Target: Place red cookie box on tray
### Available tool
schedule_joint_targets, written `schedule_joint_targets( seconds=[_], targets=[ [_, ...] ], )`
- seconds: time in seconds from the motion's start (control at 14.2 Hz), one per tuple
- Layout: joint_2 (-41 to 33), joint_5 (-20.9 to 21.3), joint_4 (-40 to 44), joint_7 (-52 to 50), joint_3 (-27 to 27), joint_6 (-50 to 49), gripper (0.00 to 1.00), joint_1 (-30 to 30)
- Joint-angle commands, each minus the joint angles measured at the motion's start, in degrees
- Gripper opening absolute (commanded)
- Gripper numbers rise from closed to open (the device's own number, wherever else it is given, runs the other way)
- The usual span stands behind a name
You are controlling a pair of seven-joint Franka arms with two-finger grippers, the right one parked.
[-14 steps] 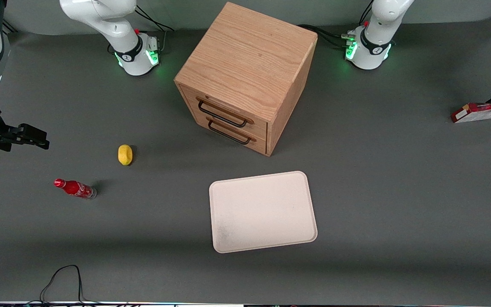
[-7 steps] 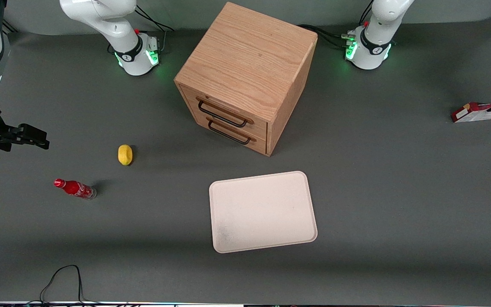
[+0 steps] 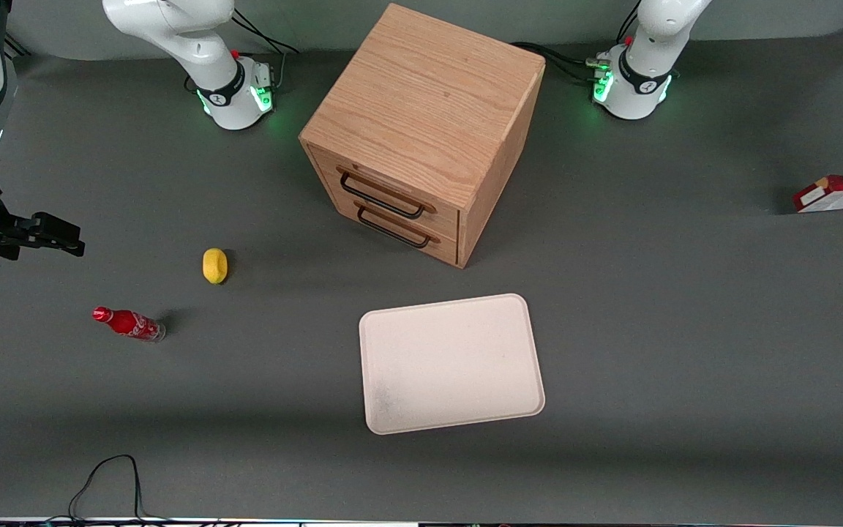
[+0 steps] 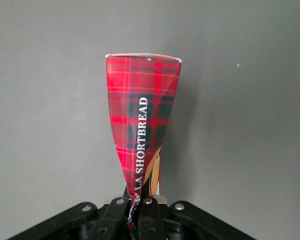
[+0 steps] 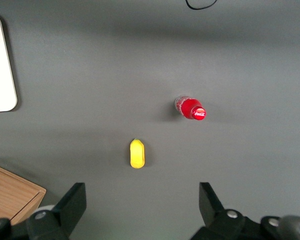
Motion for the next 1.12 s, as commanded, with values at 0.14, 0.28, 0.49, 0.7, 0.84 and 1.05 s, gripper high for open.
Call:
schedule_joint_targets(
  seconds=[0.14,0.28,0.49,0.7,0.84,1.05],
  targets=[
    [-1.57,-0.37,13.1,-10.99,0.19,-15.89,0.0,-4.46],
    [-1.75,0.07,17.23,-16.09,0.19,-19.77,0.0,-6.83],
    [-1.75,2.09,23.12,-28.37,0.1,-25.74,0.0,-11.22],
    [-1.49,2.09,29.1,-45.84,-0.16,-32.24,0.0,-15.44],
    [-1.13,2.0,32.44,-60.25,-0.25,-35.76,0.0,-18.86],
    [-1.13,1.48,34.39,-78.9,-0.25,-38.68,0.0,-23.26]
  ],
)
